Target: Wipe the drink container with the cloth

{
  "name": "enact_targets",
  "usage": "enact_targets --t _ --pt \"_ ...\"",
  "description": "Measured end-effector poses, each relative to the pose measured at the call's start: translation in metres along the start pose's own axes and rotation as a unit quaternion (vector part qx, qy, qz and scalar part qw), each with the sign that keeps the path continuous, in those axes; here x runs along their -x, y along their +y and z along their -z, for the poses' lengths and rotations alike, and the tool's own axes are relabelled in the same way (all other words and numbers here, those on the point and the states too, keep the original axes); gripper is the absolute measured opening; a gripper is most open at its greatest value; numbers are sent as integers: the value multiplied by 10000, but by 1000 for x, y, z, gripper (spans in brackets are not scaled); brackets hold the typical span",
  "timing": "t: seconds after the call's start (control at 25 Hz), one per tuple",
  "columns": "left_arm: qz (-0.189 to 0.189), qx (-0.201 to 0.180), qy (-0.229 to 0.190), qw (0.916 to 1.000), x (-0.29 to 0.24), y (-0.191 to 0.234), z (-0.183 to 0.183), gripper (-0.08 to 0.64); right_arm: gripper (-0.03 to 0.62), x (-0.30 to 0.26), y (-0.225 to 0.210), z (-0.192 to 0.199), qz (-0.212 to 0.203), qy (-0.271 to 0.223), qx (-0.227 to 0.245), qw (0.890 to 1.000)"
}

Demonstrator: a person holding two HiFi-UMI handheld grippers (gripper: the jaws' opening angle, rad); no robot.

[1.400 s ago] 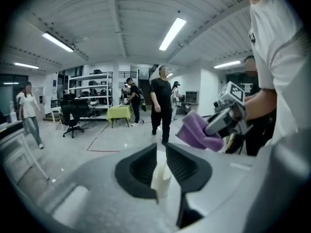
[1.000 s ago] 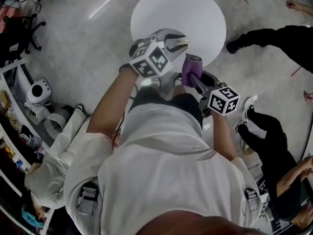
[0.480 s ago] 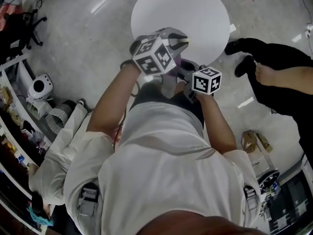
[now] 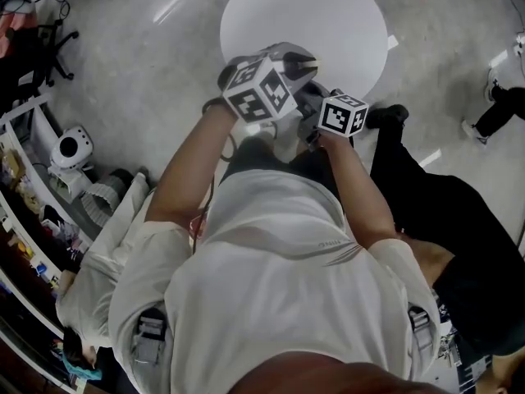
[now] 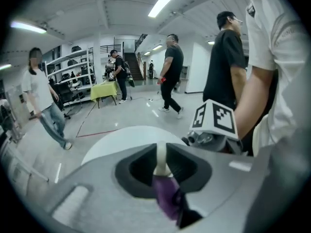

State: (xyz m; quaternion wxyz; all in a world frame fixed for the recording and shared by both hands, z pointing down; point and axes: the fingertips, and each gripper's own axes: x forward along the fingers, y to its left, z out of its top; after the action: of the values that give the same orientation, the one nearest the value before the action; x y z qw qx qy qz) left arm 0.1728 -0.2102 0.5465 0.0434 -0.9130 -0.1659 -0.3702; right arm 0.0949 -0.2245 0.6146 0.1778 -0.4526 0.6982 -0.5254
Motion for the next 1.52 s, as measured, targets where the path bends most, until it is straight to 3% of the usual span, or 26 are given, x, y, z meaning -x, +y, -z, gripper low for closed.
enact_targets --t 0.2,0.44,0.6,0.76,0.96,1.12,1.2,1.4,1.52 --pt "47 59 -27 10000 -3 2 -3 60 104 5 -22 -8 146 -501 -765 9957" --pt "91 88 -37 9999 -9 4 -1 60 104 -4 -73 5 1495 -394 -1411 9779" --pt "118 109 -69 9998 -8 1 -2 60 104 -3 -89 17 2189 -140 -1399 9656" --pt "119 130 -83 9998 -8 6 3 60 104 -8 -100 24 2446 68 -1067 9637" --pt "187 222 -145 9995 0 3 4 60 104 2 -79 38 2156 162 -913 9721" --pt "220 278 -162 9992 0 1 4 60 104 46 -45 48 1797 -223 -1313 9747" --pt "229 286 -170 9992 0 1 6 60 104 72 -40 45 1808 -728 -1670 9665" --pt "226 290 -198 9991 3 -3 5 60 103 112 -40 4 1622 -2346 -2306 9303" --pt "216 285 -220 9991 0 -3 4 60 103 105 -35 -18 1370 -2630 -2275 9275"
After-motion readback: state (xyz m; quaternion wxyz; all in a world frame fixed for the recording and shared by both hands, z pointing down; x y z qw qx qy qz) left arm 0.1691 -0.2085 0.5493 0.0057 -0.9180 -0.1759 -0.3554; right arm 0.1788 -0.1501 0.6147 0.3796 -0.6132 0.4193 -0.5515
